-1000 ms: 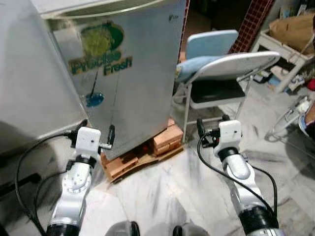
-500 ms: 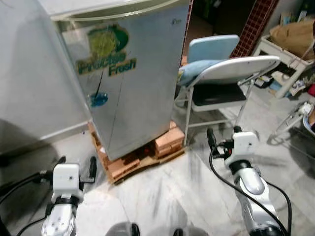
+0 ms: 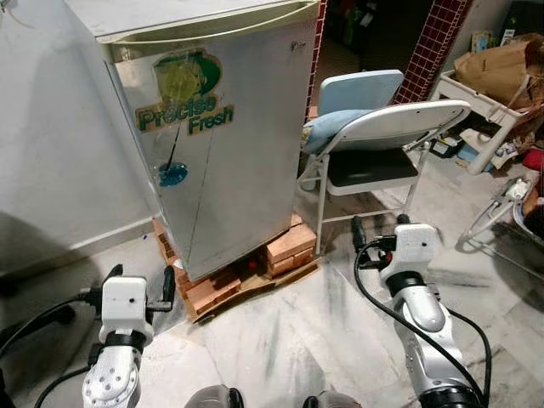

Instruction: Restocking fridge

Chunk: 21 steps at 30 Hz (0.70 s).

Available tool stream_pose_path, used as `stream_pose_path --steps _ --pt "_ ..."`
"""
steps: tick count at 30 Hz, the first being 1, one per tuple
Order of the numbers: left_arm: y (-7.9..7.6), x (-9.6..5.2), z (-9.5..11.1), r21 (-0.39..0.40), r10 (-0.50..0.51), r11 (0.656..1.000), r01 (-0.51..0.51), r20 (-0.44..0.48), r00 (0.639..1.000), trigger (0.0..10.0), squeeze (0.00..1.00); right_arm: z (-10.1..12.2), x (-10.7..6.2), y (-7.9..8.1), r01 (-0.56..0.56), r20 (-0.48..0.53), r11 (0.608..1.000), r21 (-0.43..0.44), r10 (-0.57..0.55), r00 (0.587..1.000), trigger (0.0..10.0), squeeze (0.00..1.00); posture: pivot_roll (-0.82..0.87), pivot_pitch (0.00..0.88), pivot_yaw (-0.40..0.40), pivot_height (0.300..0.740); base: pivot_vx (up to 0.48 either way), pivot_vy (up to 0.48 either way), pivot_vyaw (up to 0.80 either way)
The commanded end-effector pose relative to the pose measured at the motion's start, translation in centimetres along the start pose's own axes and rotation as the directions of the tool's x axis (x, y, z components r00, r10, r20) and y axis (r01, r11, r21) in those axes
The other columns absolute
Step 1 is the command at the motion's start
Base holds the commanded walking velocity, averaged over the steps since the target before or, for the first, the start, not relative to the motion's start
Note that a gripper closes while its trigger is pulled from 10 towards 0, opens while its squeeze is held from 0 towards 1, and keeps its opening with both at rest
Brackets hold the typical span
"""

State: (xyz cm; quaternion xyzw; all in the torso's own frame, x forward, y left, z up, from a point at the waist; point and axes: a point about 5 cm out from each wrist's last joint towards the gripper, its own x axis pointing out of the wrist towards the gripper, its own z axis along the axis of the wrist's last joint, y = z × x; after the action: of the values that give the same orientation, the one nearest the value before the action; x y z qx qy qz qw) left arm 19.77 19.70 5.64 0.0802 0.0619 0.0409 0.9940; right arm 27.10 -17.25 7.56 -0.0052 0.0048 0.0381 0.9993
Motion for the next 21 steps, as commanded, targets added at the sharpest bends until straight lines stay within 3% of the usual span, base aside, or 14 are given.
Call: stream_pose_path --steps 1,6,9,21 --pt "0.2 0.0 0.2 0.010 -0.002 1.000 0.002 -0.004 1.000 10.0 0.00 0.4 0.1 0.1 -0.012 0.013 1.000 0.014 0.012 1.000 10.0 0.00 -0.01 0.024 0.027 0.740 0.000 0.000 0.00" --pt "0.0 0.2 0.3 0.009 -0.010 1.000 0.010 -0.002 1.000 10.0 0.00 0.8 0.7 0.5 -0.024 0.007 1.000 0.000 0.024 1.000 10.0 0.00 -0.01 0.044 0.029 0.740 0.000 0.176 0.00" --pt "-0.2 0.2 0.4 0.008 -0.013 1.000 0.013 -0.001 1.000 10.0 0.00 1.1 0.9 0.7 -0.033 0.017 0.999 0.037 0.032 0.999 10.0 0.00 -0.01 0.052 0.028 0.740 0.000 0.350 0.00" --pt "-0.2 0.7 0.9 0.008 -0.004 1.000 0.004 0.015 1.000 10.0 0.00 1.5 0.8 1.0 -0.067 0.024 0.997 0.032 0.066 0.998 10.0 0.00 -0.01 0.096 0.018 0.740 0.000 0.451 0.00"
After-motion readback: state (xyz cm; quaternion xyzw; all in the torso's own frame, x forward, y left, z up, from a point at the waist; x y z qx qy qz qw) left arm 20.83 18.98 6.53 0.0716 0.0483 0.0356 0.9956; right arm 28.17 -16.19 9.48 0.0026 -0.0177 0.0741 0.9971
